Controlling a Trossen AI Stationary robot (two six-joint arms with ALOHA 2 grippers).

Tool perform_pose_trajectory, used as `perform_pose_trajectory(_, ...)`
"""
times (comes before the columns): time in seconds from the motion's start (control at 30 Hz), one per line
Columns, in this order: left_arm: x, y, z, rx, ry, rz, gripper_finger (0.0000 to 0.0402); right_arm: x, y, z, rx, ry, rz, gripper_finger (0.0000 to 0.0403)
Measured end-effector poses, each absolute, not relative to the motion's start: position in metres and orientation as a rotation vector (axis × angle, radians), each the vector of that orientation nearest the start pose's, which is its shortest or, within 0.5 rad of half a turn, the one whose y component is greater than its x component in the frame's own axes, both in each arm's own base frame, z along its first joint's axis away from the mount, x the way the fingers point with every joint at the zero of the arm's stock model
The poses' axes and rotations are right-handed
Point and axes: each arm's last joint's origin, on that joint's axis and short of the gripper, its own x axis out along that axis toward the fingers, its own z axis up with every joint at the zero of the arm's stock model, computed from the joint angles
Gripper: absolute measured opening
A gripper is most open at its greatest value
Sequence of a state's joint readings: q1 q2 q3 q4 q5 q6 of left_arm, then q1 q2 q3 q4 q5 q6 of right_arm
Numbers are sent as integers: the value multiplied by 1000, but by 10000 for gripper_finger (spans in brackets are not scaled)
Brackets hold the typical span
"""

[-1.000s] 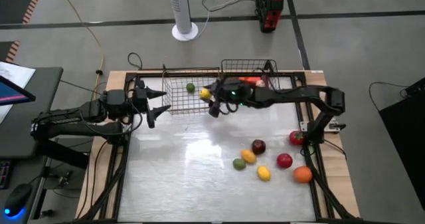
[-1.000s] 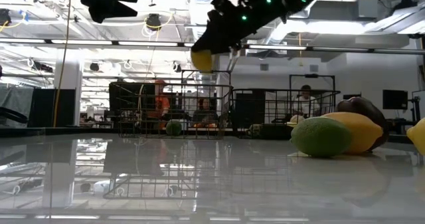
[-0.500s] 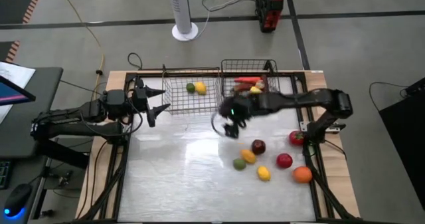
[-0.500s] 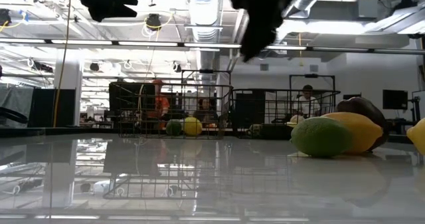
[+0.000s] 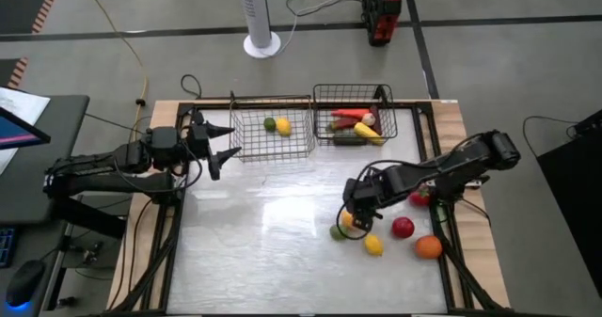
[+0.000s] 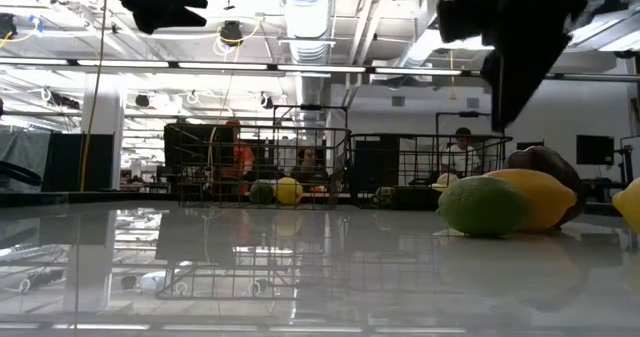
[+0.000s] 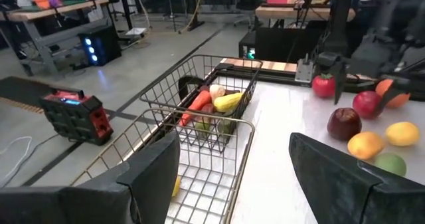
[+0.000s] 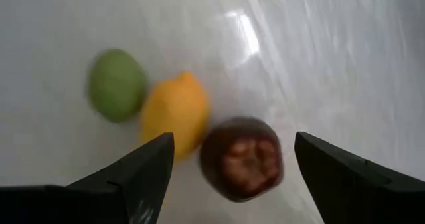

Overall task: Sort produce into baskets
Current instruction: Put the apple into the left wire basket

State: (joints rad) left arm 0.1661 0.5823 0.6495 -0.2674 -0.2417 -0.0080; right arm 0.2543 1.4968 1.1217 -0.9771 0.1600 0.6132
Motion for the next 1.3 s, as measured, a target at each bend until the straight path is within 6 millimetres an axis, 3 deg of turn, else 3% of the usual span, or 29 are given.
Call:
perform_pose_trajectory(0.2, 130, 28, 303, -24, 228, 389, 272, 260, 52, 216, 276, 1373, -347, 375)
perform_pose_trajectory(0.37, 130, 28, 303, -18, 228, 389, 272, 254, 48, 205, 265, 1418, -365, 376)
perform_pose_trajectory(0.6, 131, 28, 303, -17, 226, 389, 272, 249, 45, 186, 289, 1441, -344, 340)
perform_pose_trajectory(0.8, 130, 28, 303, -17, 224, 389, 272, 249, 42, 186, 279, 1441, -352, 289)
perform_pose_trajectory(0.9, 131, 28, 303, -17, 223, 389, 272, 253, 40, 195, 235, 1444, -355, 284)
perform_pose_trajectory(1.03, 131, 28, 305, -17, 211, 389, 272, 268, 28, 224, 122, 1350, -399, 285)
perform_pose_trajectory(1.3, 132, 29, 309, -18, 169, 388, 272, 328, -20, 282, -49, 724, -430, 286)
